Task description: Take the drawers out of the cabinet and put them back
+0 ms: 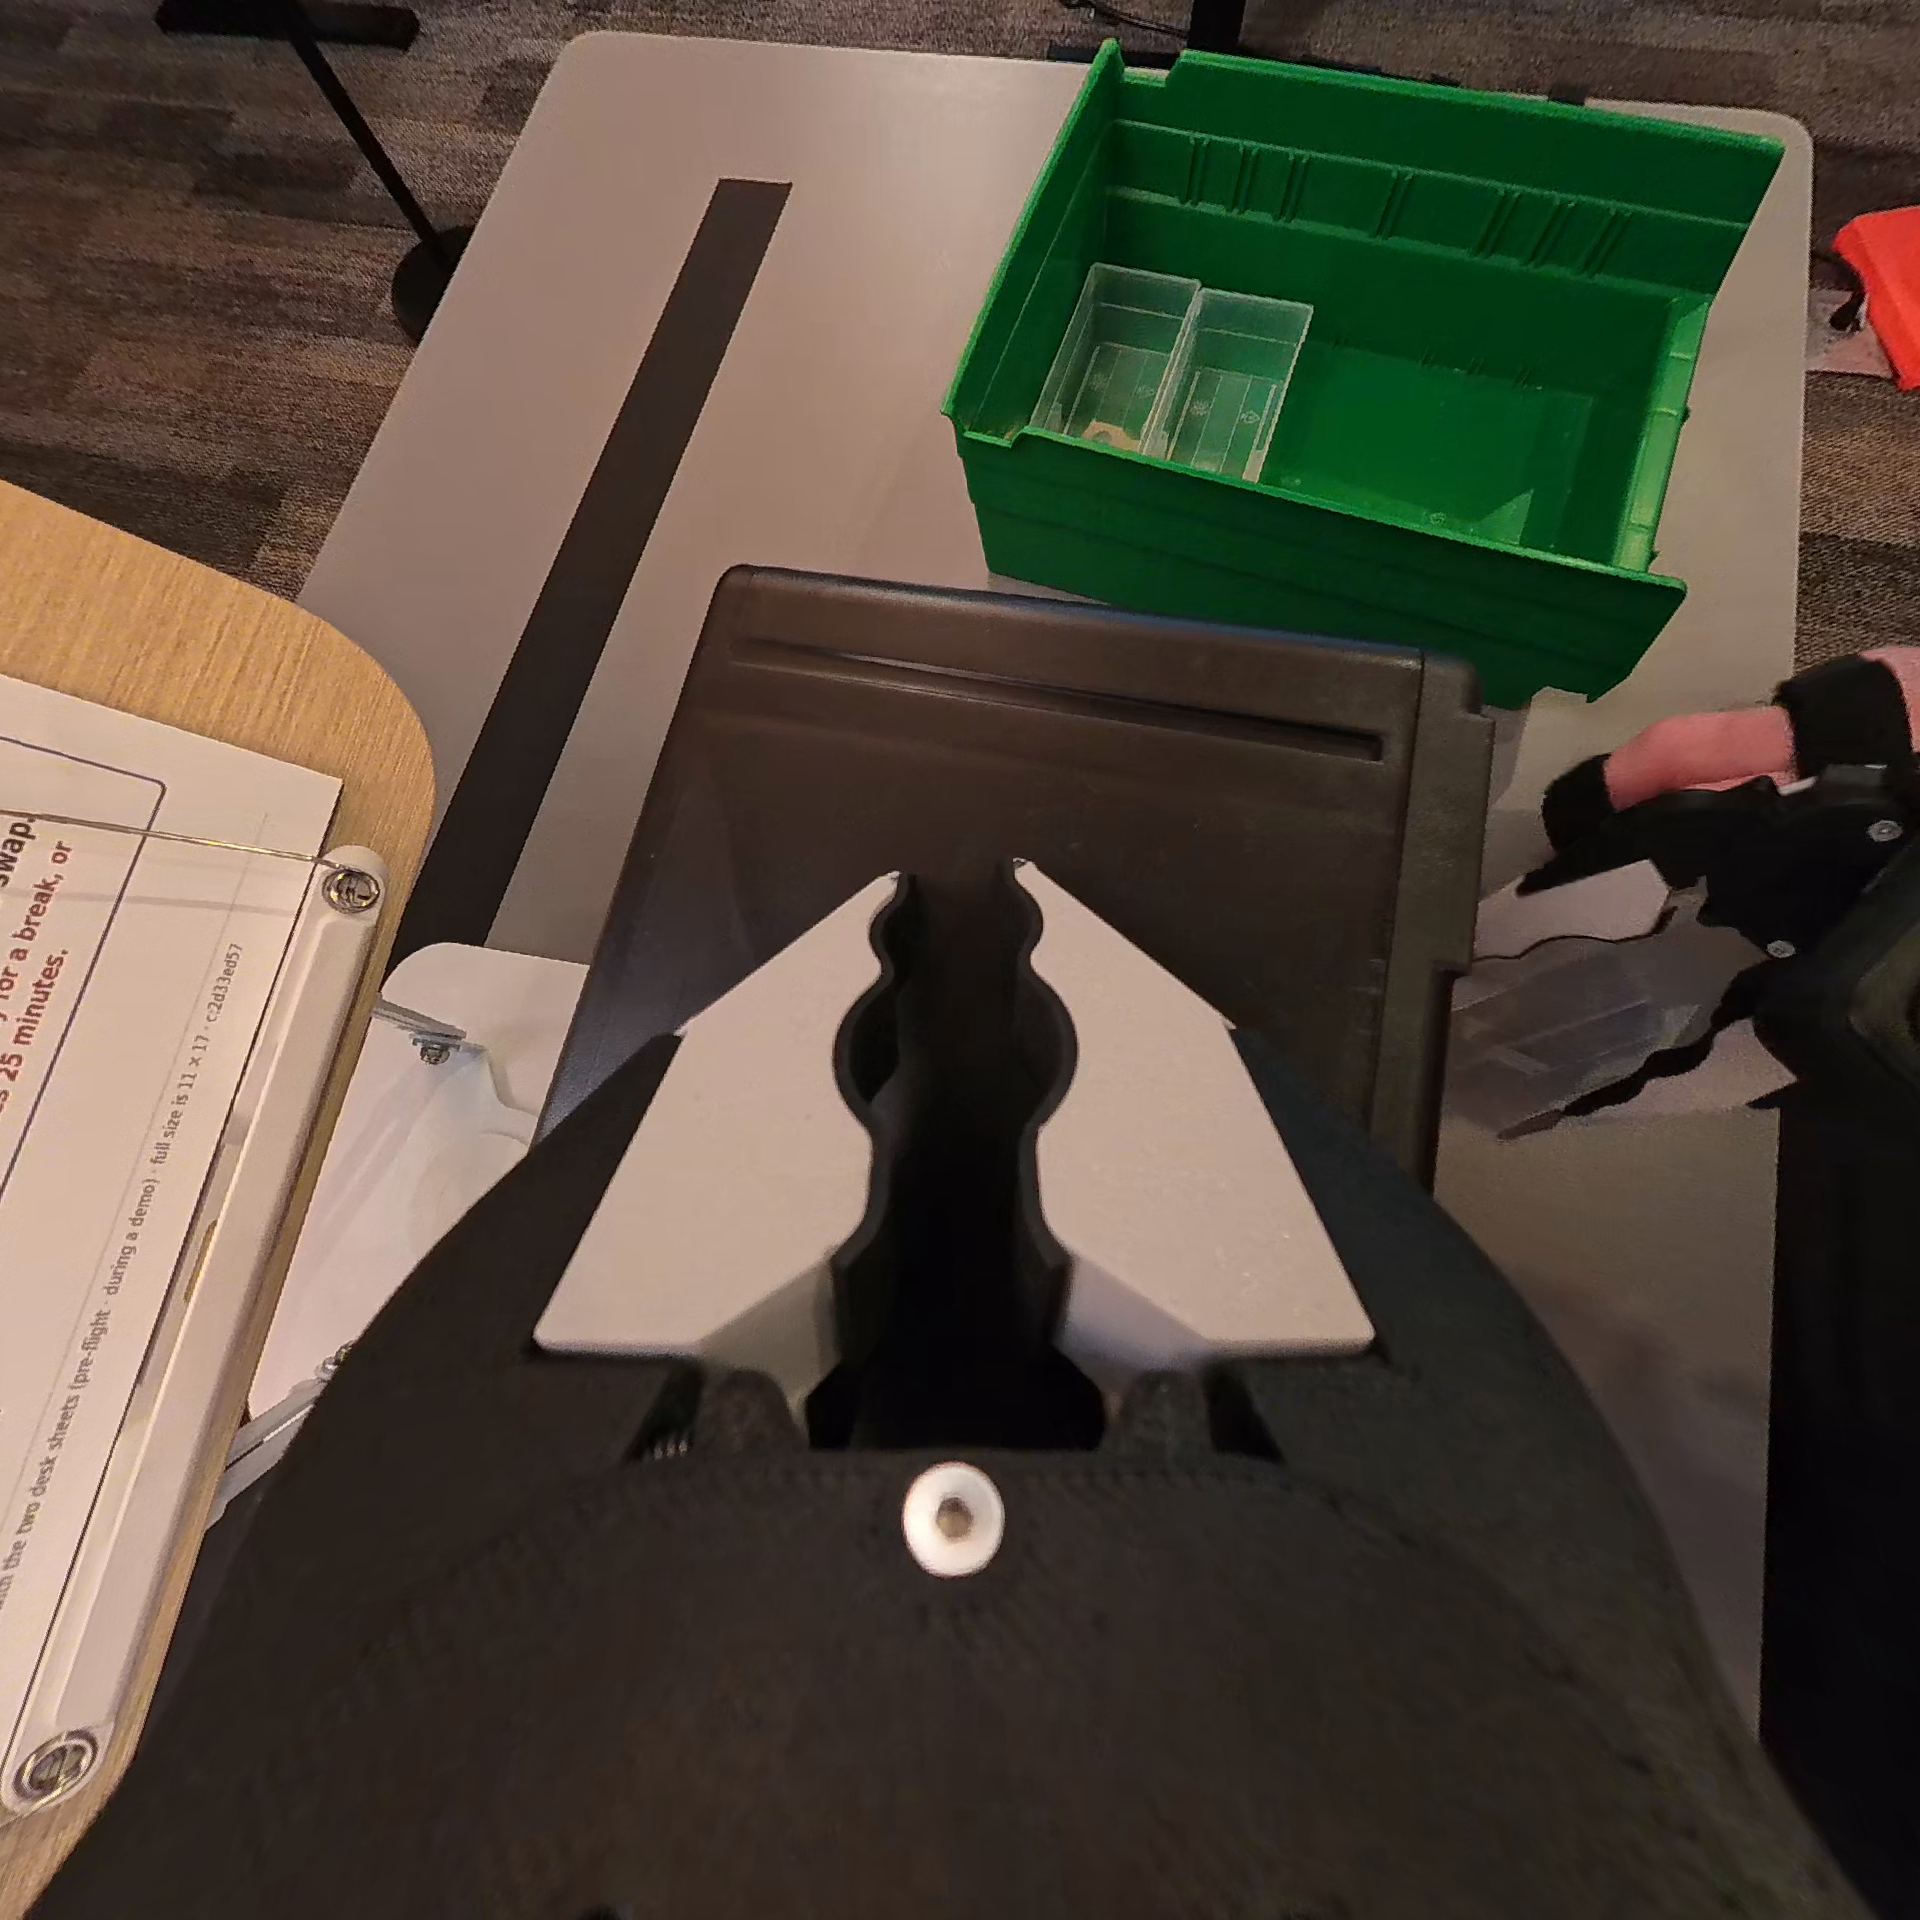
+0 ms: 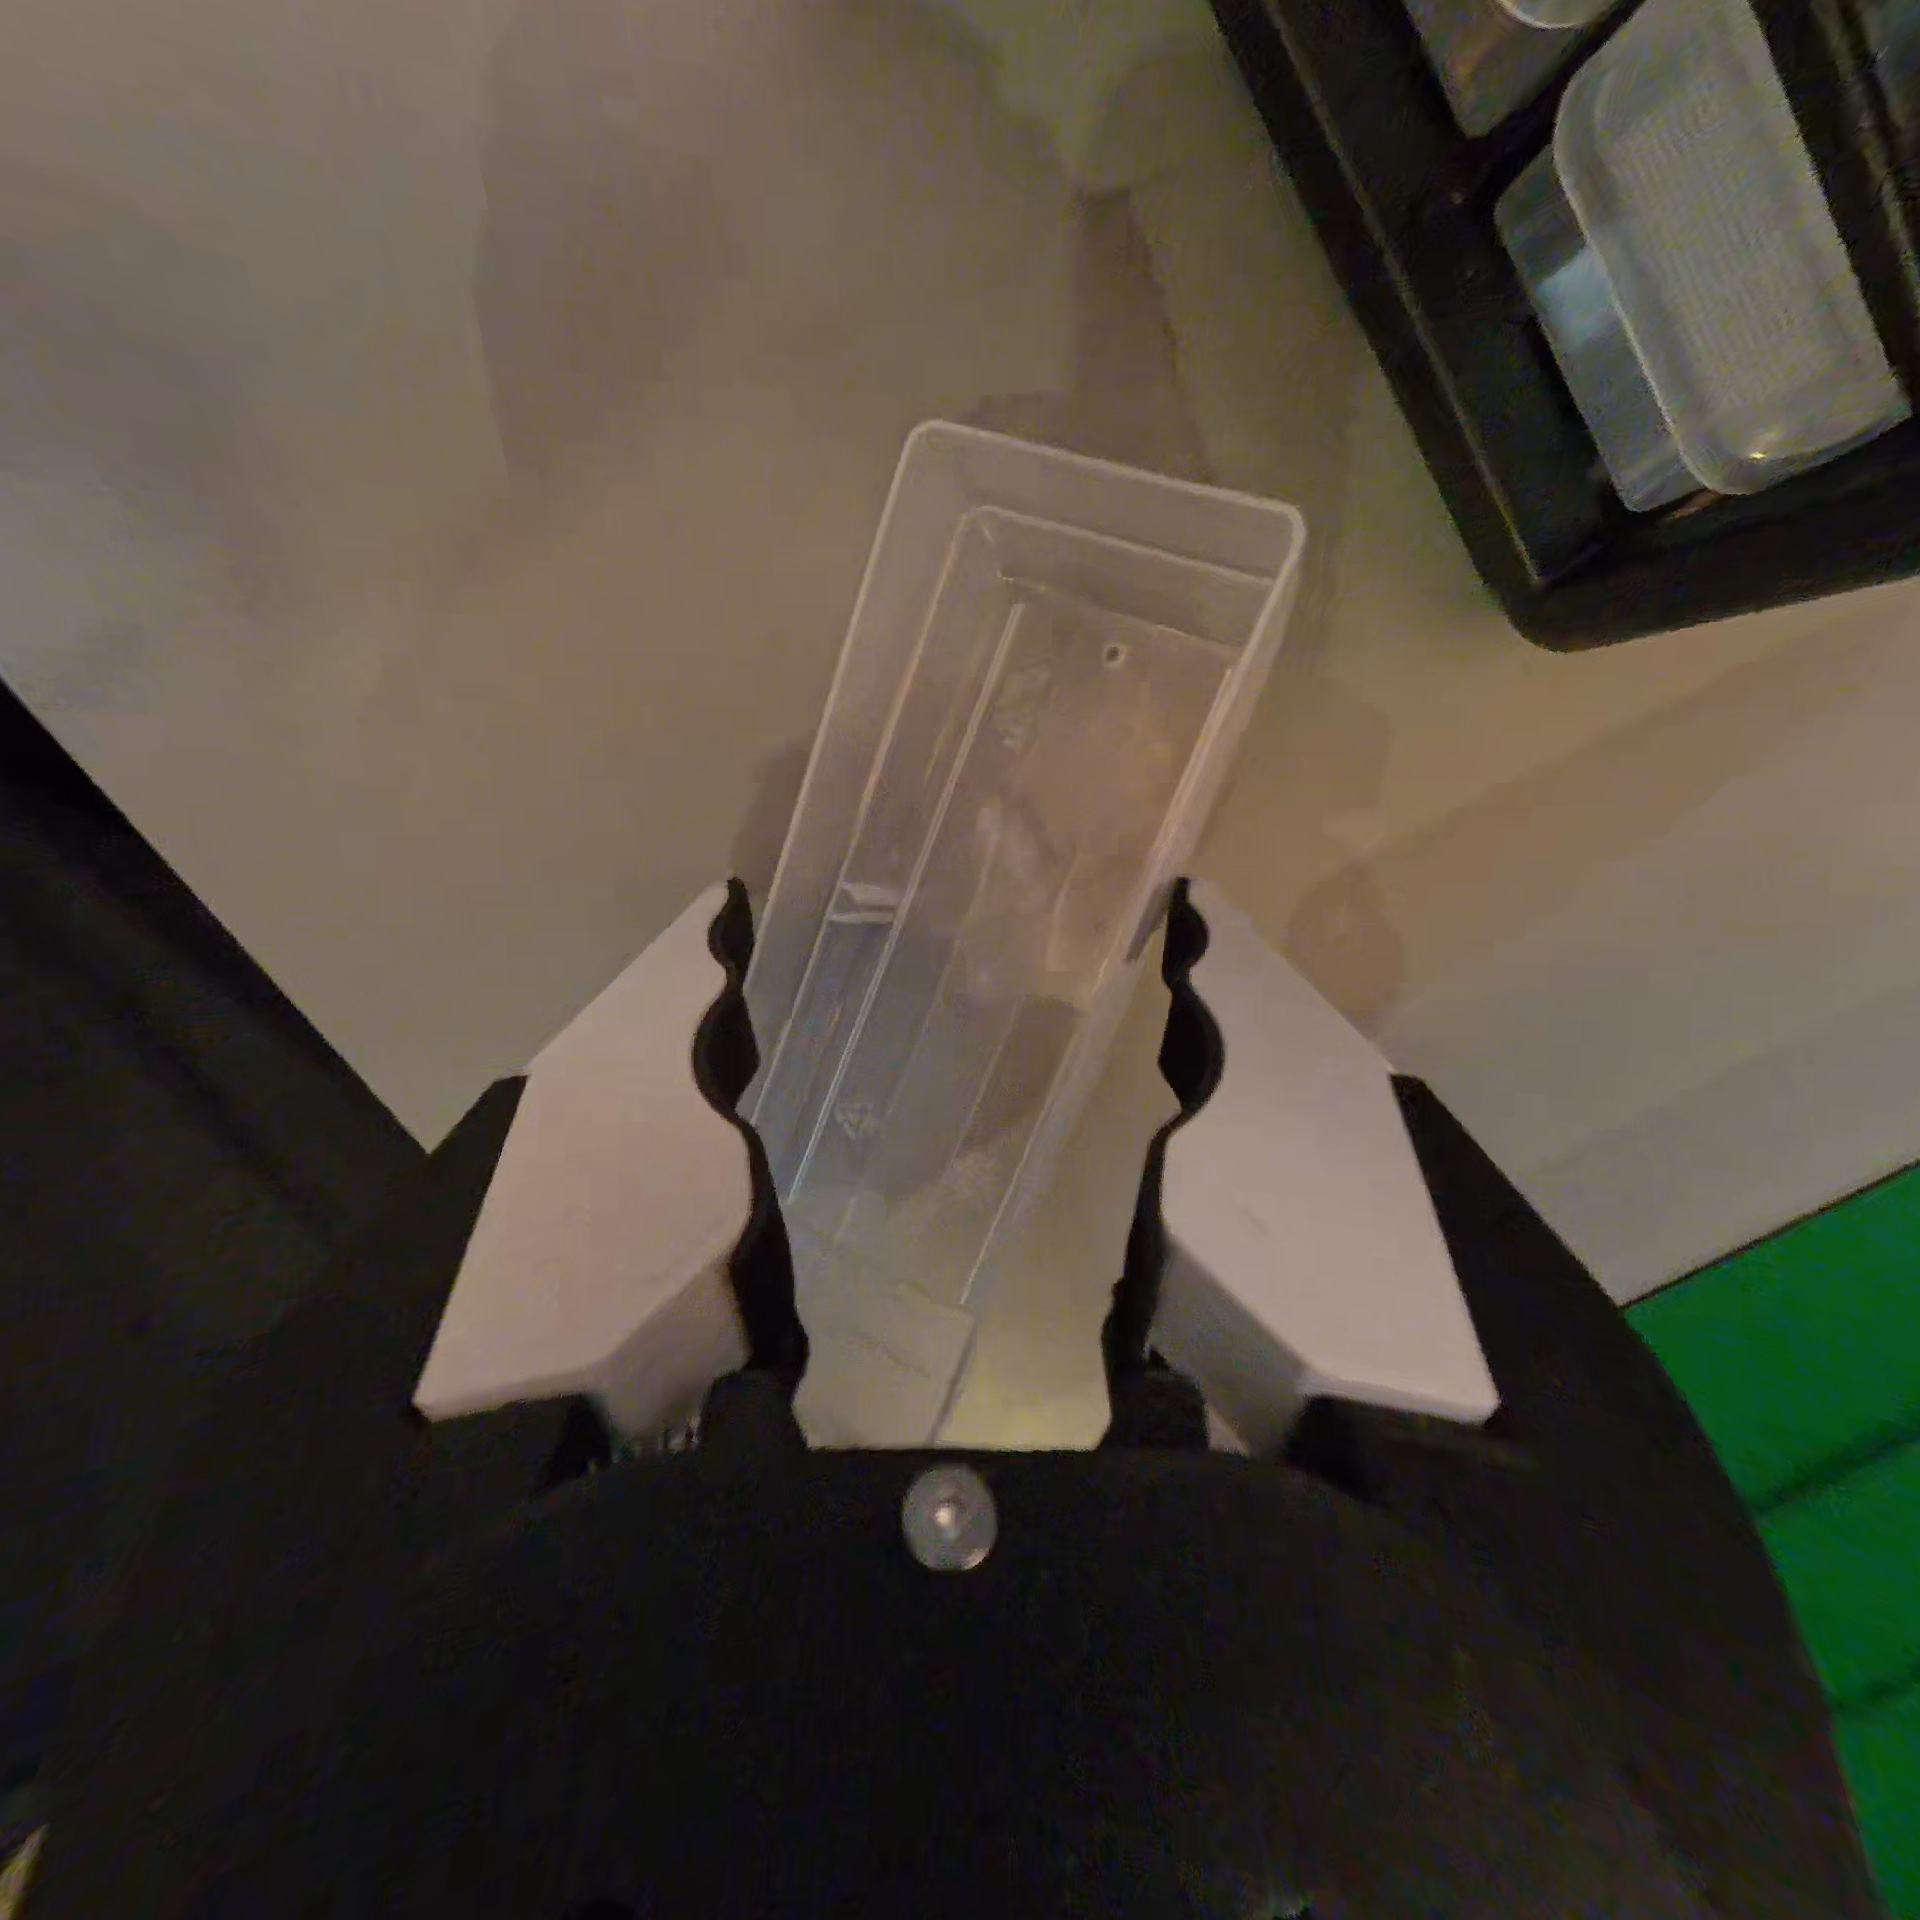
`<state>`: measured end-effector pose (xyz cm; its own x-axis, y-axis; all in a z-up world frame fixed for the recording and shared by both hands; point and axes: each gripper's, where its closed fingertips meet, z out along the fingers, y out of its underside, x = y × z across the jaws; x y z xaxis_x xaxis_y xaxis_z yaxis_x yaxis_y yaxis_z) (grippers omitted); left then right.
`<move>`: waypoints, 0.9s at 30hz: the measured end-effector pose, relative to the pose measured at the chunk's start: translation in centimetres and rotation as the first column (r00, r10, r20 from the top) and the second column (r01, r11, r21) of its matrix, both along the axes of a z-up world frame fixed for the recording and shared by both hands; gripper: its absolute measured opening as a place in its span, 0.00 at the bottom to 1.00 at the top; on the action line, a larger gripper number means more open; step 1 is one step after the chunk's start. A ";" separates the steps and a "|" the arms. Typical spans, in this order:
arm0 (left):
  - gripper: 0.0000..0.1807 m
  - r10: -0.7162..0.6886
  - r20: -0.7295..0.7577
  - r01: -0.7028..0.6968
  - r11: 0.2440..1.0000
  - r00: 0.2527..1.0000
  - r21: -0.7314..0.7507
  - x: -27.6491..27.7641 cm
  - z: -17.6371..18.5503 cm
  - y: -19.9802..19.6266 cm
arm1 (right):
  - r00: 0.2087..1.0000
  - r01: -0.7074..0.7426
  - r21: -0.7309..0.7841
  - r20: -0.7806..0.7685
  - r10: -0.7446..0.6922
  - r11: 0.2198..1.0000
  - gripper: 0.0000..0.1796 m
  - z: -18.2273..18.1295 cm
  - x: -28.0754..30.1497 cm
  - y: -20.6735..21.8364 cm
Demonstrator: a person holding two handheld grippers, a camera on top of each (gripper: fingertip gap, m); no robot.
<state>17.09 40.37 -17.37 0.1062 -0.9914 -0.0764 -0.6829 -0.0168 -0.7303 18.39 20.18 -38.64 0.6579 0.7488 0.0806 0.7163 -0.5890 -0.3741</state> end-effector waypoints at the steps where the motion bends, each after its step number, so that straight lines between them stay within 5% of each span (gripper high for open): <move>1: 0.08 0.000 0.000 0.000 1.000 1.000 -0.001 0.0 0.0 0.0 | 1.000 -0.017 -0.002 0.001 0.017 1.000 0.43 0.1 0.0 -0.2; 9: 0.08 -0.001 0.000 0.001 1.000 1.000 0.000 0.0 0.0 0.0 | 0.987 -0.150 0.117 -0.038 0.155 0.982 0.36 6.5 1.5 -1.5; 17: 0.08 -0.001 0.000 0.001 1.000 1.000 0.002 0.0 0.0 0.0 | 0.988 -0.121 0.218 0.124 0.096 0.968 0.36 15.3 14.5 1.2; 21: 0.08 -0.001 0.000 0.001 1.000 1.000 0.000 0.0 0.0 0.0 | 0.920 -0.132 0.134 0.386 0.071 0.982 0.36 13.4 22.1 2.7; 27: 0.08 0.000 0.000 0.000 1.000 1.000 -0.001 0.0 0.0 0.0 | 0.855 -0.209 -0.096 0.464 0.230 0.973 0.36 6.1 25.1 3.2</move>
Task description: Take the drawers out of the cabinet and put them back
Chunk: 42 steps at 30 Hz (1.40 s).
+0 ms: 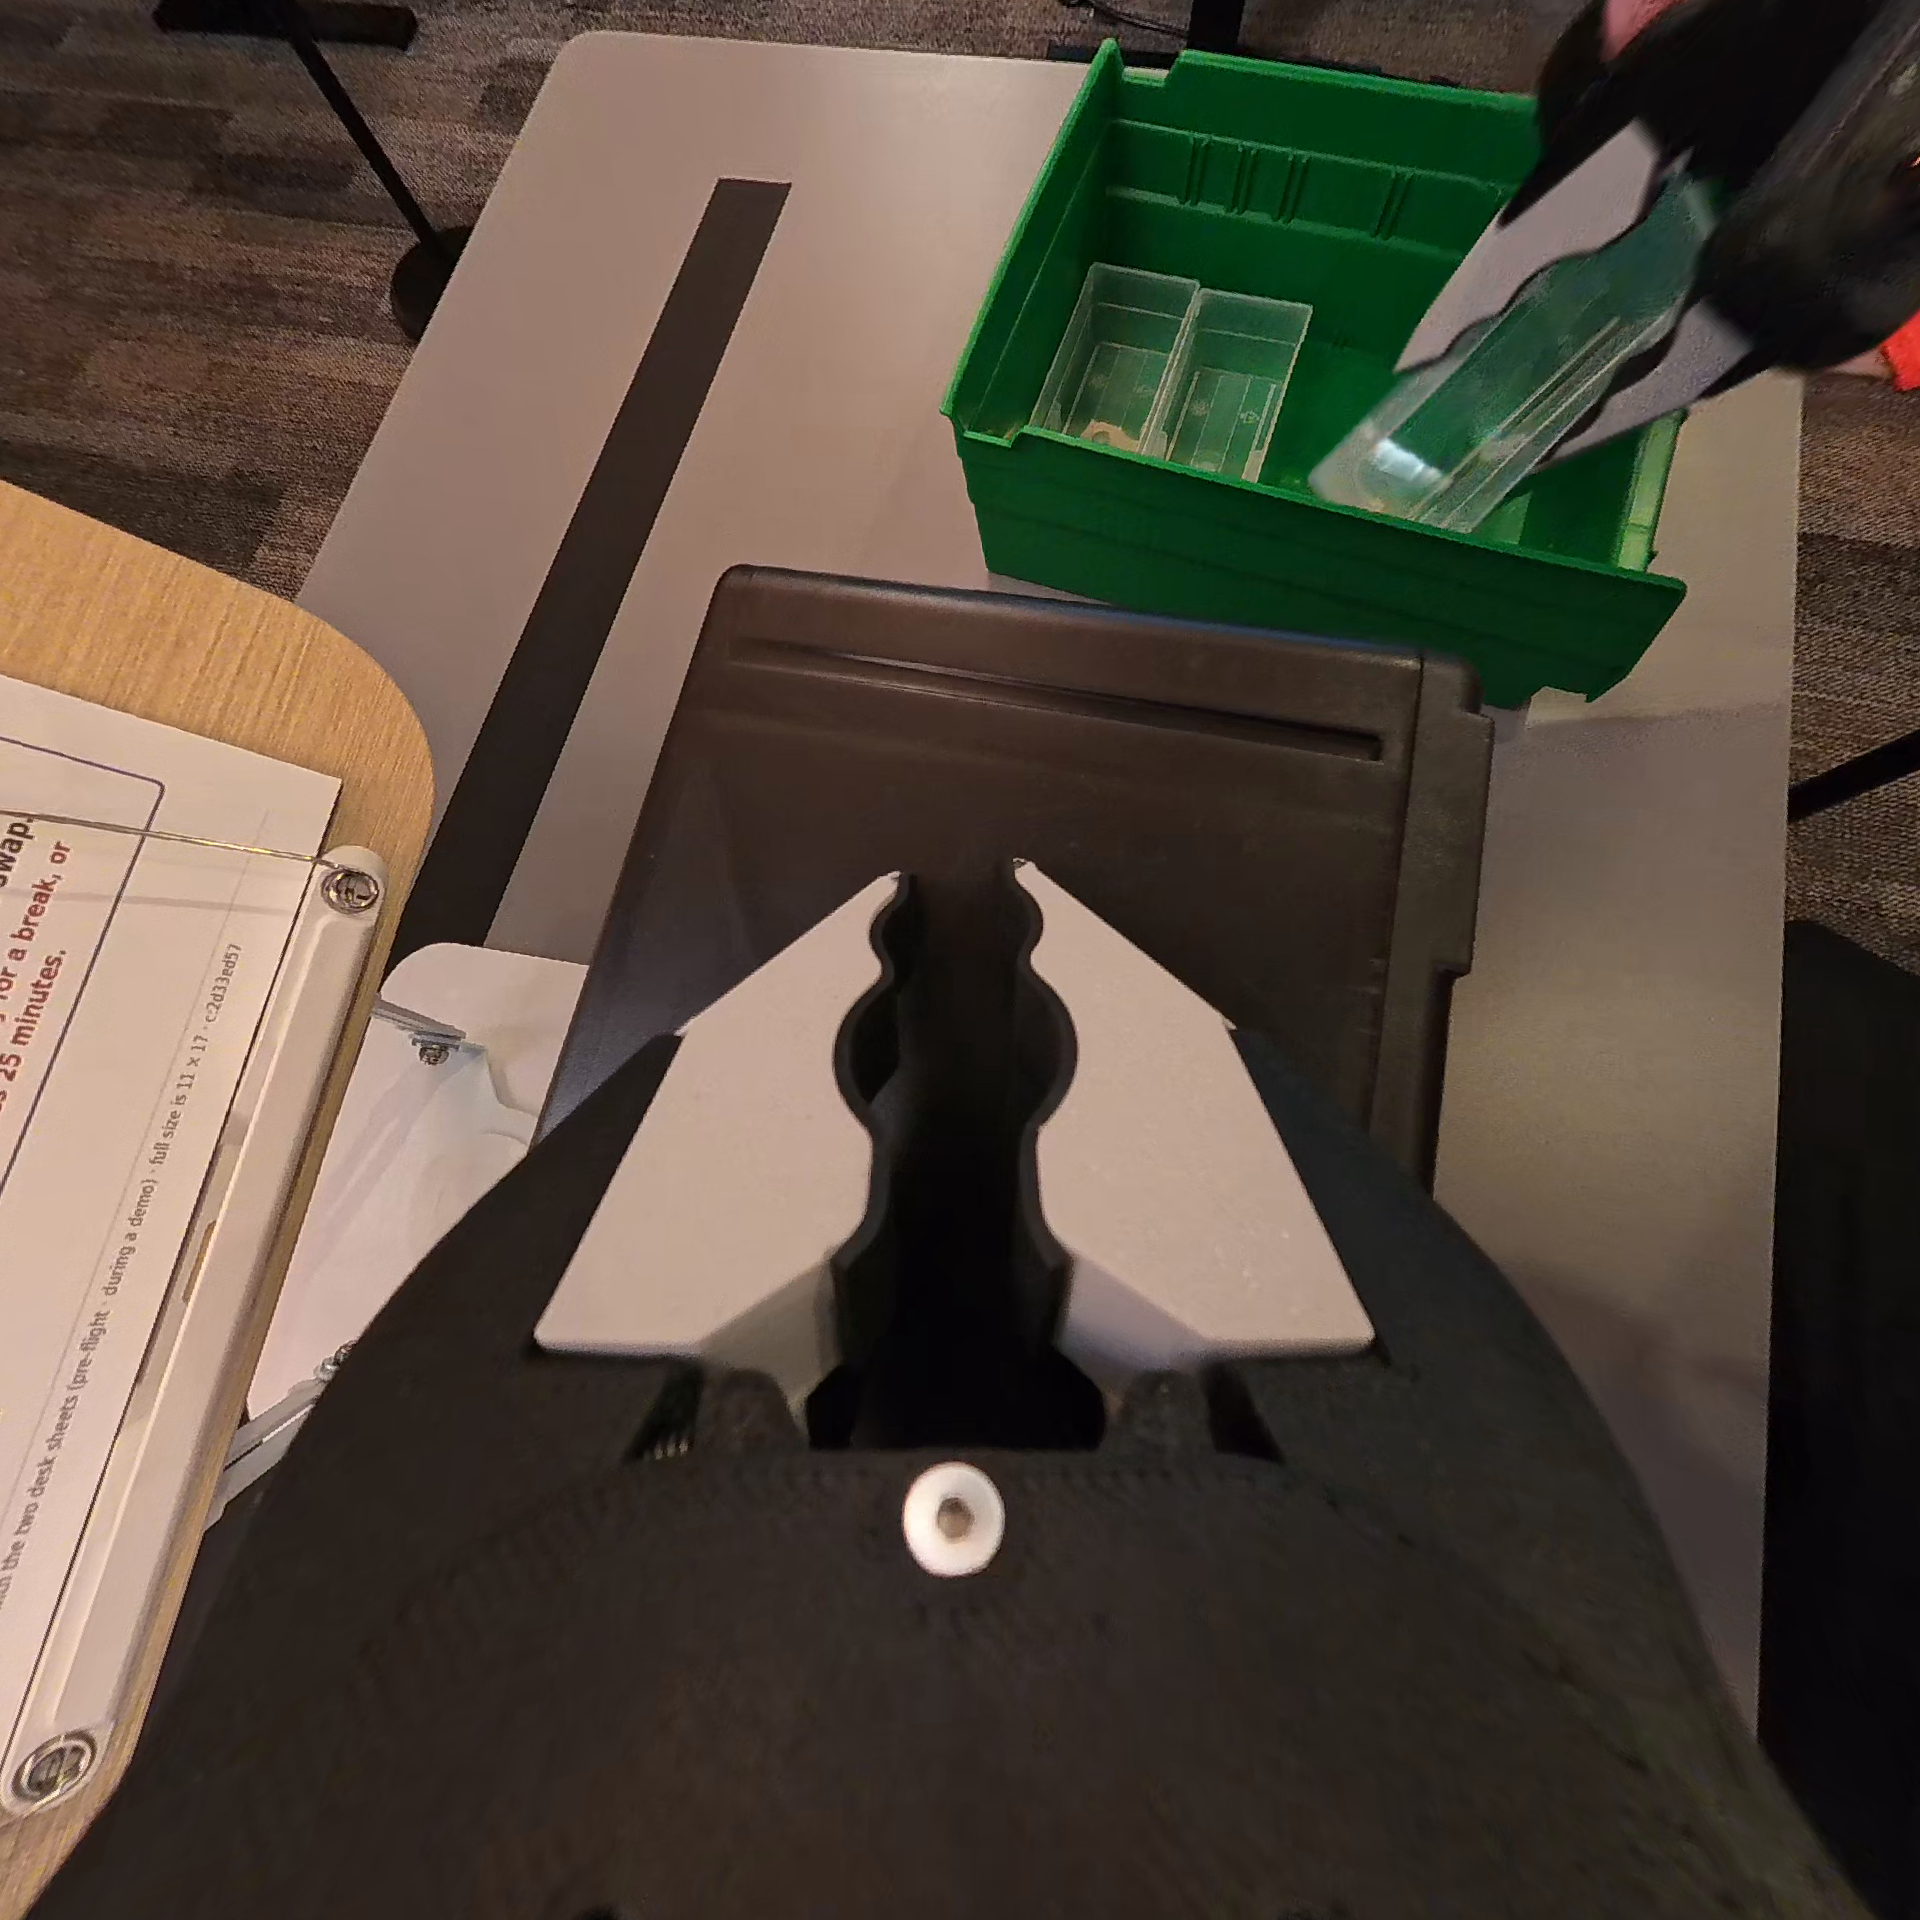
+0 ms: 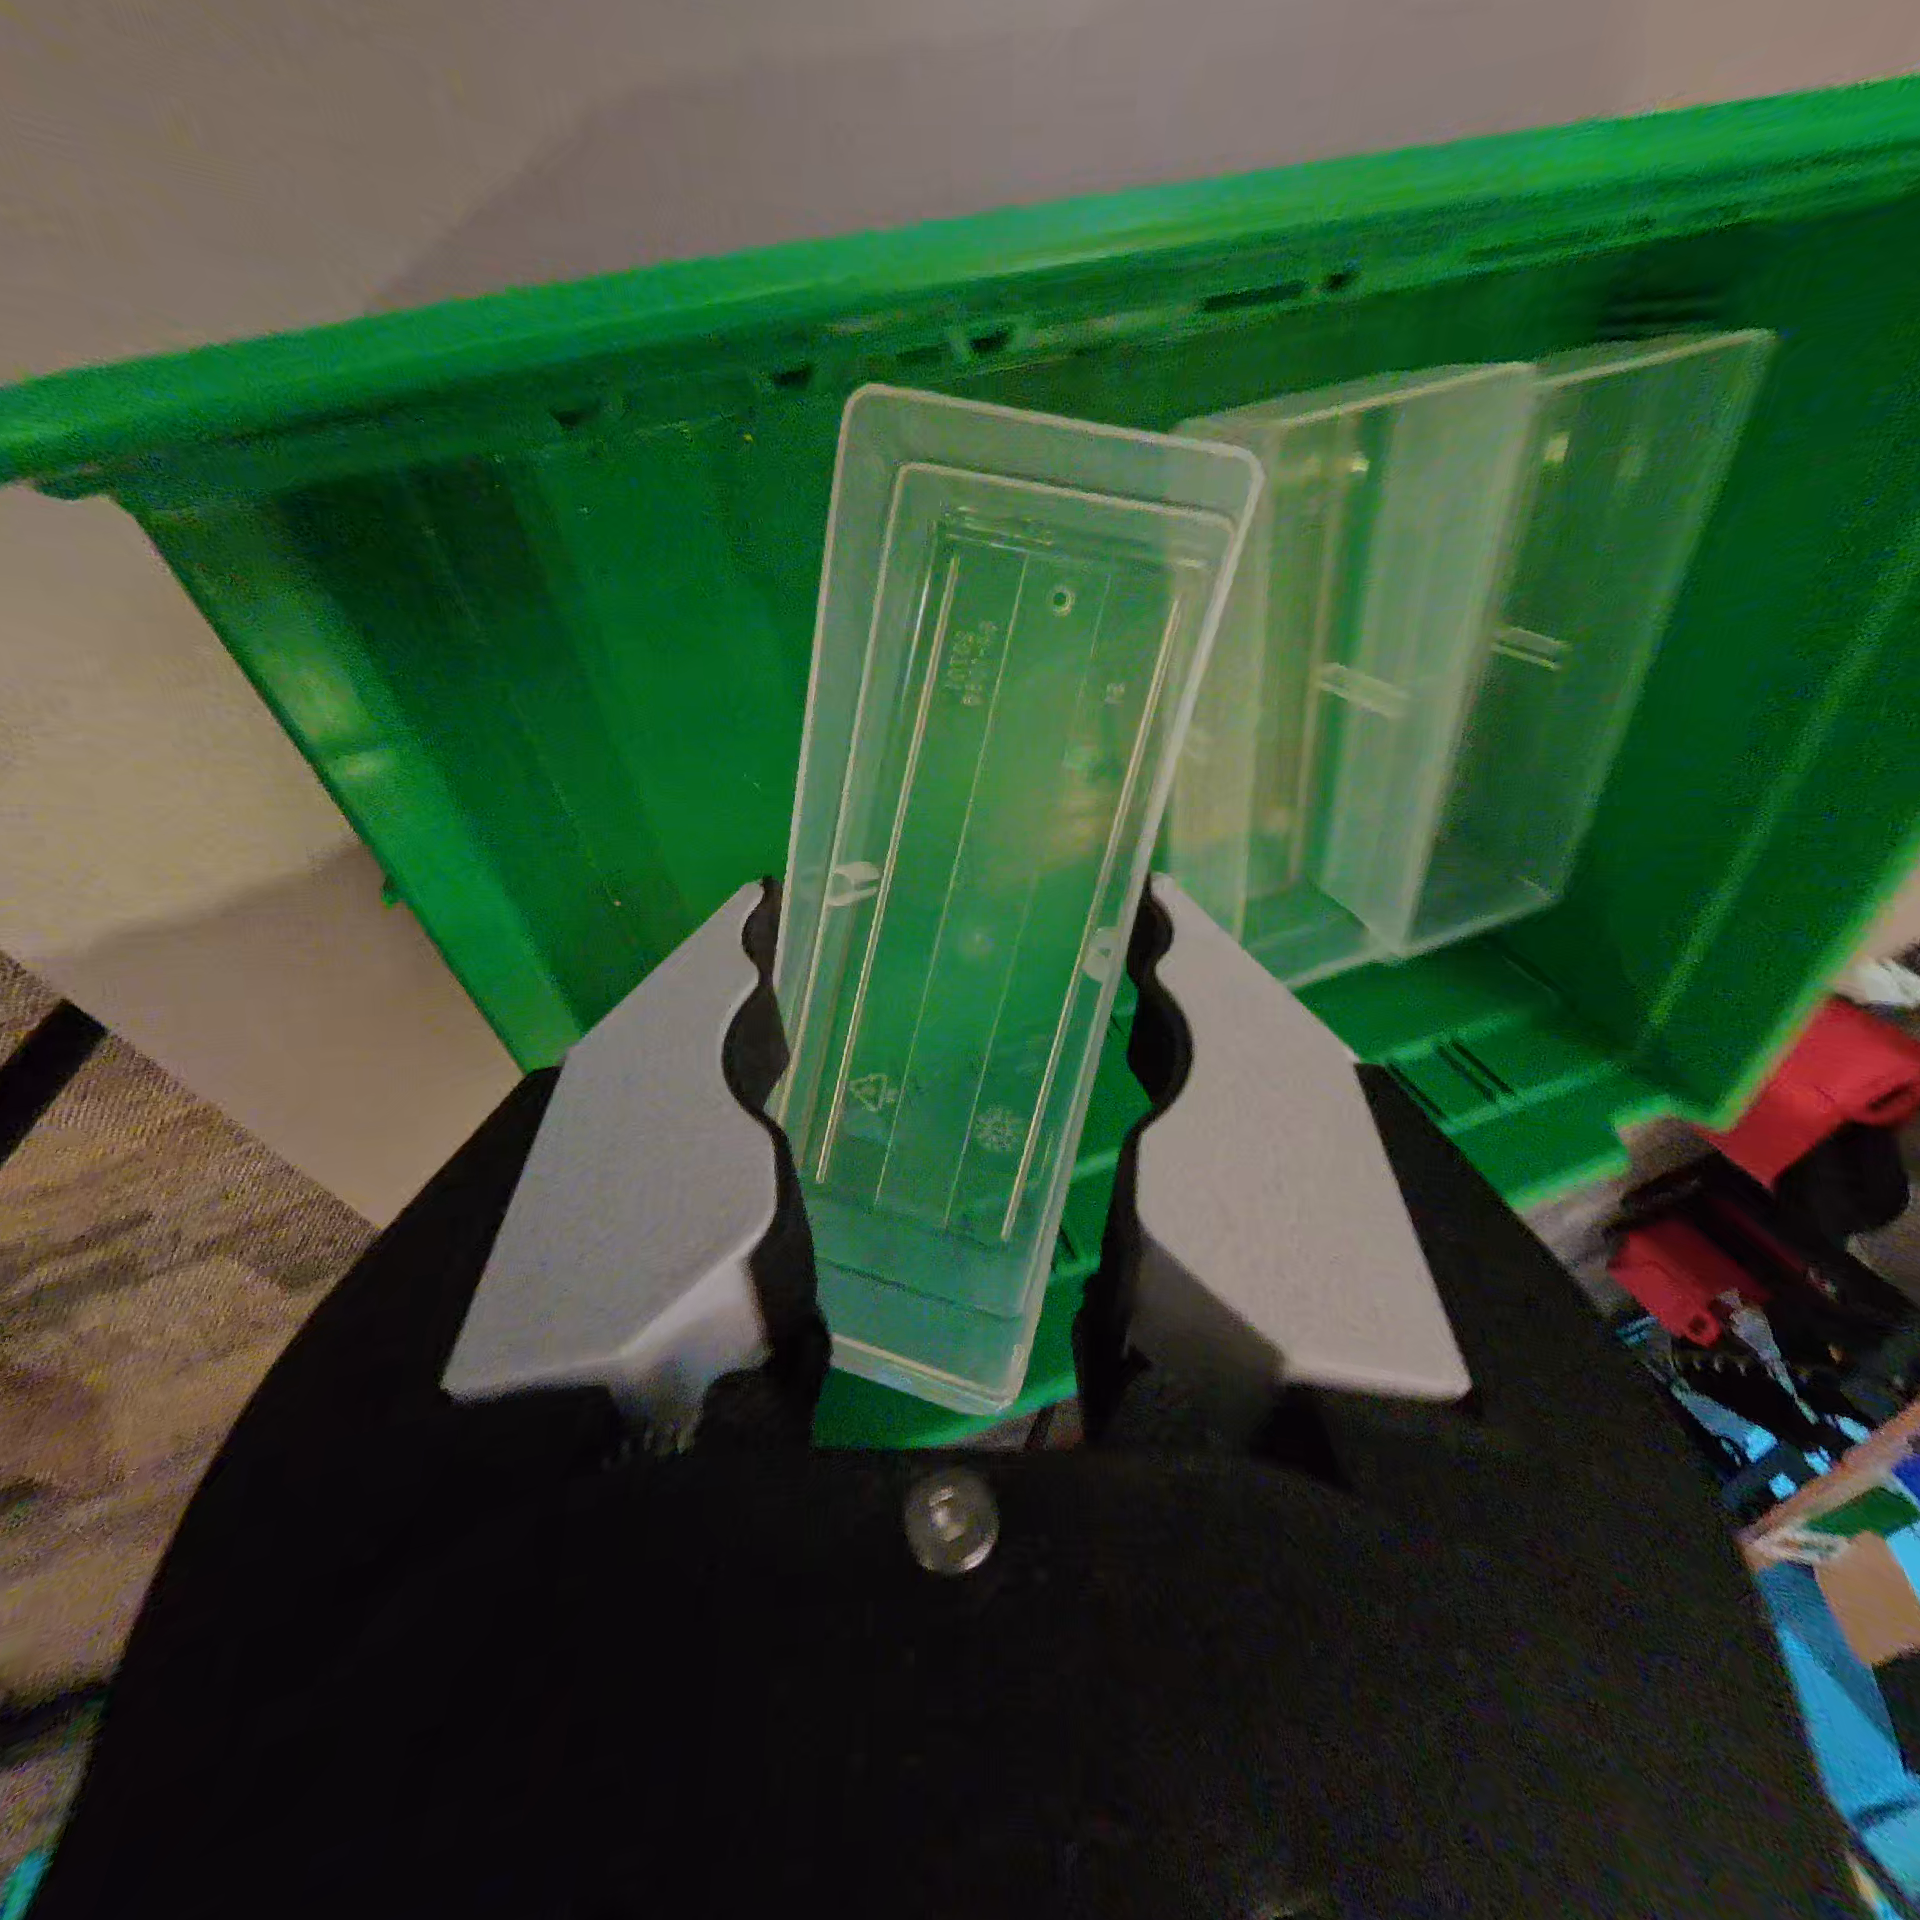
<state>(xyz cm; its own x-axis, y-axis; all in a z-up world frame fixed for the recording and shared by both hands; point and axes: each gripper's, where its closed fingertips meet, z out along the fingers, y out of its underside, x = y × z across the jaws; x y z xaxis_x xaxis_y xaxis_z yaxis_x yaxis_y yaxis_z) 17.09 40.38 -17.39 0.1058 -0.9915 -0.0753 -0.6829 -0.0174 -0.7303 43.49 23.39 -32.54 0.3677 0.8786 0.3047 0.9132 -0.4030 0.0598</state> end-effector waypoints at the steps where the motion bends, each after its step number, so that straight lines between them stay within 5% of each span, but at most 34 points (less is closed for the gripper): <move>1: 0.08 0.000 0.000 0.000 1.000 1.000 -0.001 0.0 0.0 0.0 | 1.000 -0.011 -0.030 0.001 0.011 0.999 0.36 -1.0 0.0 0.0; 10: 0.08 0.000 0.000 0.000 1.000 1.000 -0.002 0.0 0.0 0.0 | 0.999 0.029 -0.073 0.045 -0.025 0.997 0.38 -4.8 1.8 0.9; 13: 0.08 0.000 0.000 0.000 1.000 1.000 -0.001 0.0 0.0 0.0 | 0.998 0.028 -0.014 0.063 -0.028 0.999 0.45 -4.0 1.9 1.3; 18: 0.08 -0.001 0.000 0.001 1.000 1.000 -0.001 0.0 0.0 0.0 | 0.999 0.001 0.029 0.039 -0.002 1.000 0.34 -2.9 0.5 0.5; 24: 0.08 -0.001 0.000 0.001 1.000 1.000 0.003 0.0 0.0 0.0 | 0.986 -0.041 0.055 0.161 0.032 0.998 0.05 -4.5 2.3 1.2; 29: 0.08 -0.001 0.000 0.001 1.000 1.000 0.001 0.0 0.0 0.0 | 0.979 -0.051 0.109 0.202 0.028 0.993 0.09 -4.6 3.0 2.3; 31: 0.08 -0.001 0.000 0.001 1.000 1.000 0.001 0.0 0.0 0.0 | 0.977 -0.046 0.148 0.212 0.013 0.988 0.17 -4.0 3.1 2.7; 36: 0.08 -0.001 0.000 0.001 1.000 1.000 0.000 0.0 0.0 0.0 | 0.987 -0.019 0.269 0.160 -0.026 0.963 0.17 0.7 1.5 1.5; 42: 0.08 0.000 0.000 0.000 1.000 1.000 0.001 0.0 0.0 0.0 | 0.981 -0.174 0.642 0.043 0.191 0.747 0.21 9.8 -10.5 0.7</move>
